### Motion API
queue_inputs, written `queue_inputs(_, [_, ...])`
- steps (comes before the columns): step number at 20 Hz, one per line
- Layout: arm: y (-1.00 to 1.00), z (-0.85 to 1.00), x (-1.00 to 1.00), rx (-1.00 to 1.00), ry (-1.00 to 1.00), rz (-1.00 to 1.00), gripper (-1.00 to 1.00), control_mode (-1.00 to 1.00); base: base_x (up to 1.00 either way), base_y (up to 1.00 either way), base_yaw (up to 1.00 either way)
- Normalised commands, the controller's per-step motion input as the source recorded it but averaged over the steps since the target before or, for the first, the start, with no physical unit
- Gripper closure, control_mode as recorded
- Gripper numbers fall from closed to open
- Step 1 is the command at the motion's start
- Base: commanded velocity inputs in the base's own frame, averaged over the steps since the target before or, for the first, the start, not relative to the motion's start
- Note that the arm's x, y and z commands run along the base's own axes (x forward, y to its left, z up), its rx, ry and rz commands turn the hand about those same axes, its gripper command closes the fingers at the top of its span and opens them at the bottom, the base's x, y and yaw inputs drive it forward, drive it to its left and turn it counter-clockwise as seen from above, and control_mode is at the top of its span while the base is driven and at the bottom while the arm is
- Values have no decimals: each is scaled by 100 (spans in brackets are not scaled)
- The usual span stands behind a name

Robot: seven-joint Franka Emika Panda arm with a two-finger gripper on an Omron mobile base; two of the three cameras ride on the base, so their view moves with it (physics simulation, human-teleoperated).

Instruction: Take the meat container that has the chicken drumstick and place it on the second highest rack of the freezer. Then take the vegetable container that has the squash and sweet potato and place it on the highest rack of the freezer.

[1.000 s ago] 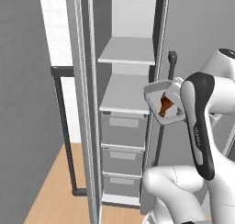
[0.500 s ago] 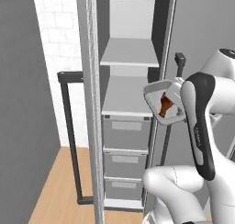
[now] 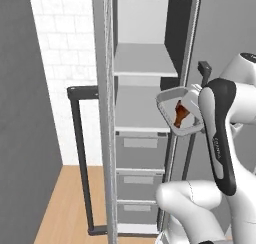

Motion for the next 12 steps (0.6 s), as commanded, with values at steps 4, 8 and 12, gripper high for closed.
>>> queue_inputs(4, [0, 0, 0, 0, 0, 0, 100, 100, 43, 43, -9])
queue_inputs(8, [0, 0, 0, 0, 0, 0, 100, 100, 60, 4, -15])
queue_inputs(12, [0, 0, 0, 0, 0, 0, 100, 100, 49, 5, -15])
